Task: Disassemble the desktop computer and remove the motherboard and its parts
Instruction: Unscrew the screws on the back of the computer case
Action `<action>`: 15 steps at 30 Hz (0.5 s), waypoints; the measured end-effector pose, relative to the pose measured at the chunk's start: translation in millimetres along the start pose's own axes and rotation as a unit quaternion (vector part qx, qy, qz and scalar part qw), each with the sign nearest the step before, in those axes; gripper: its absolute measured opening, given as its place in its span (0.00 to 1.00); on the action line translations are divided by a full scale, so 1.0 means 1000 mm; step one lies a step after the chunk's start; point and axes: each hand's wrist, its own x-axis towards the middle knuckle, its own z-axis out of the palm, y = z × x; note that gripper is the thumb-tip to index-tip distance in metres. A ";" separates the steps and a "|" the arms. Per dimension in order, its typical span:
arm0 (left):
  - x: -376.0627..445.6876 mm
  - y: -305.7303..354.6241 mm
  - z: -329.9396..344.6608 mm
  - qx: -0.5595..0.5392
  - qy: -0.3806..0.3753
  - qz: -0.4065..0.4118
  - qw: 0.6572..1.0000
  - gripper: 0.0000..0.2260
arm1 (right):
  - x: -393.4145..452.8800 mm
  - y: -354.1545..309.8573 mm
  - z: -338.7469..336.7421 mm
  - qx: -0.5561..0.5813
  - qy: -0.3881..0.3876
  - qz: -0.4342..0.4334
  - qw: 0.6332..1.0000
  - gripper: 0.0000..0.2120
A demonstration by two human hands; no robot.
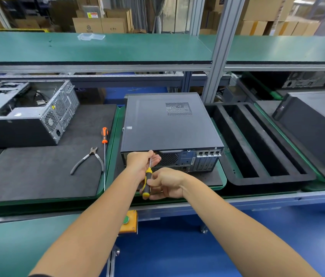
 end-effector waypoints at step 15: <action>0.009 -0.005 -0.002 0.017 0.047 0.028 0.998 0.05 | 0.011 0.004 0.004 -0.182 0.138 -0.025 0.973 0.07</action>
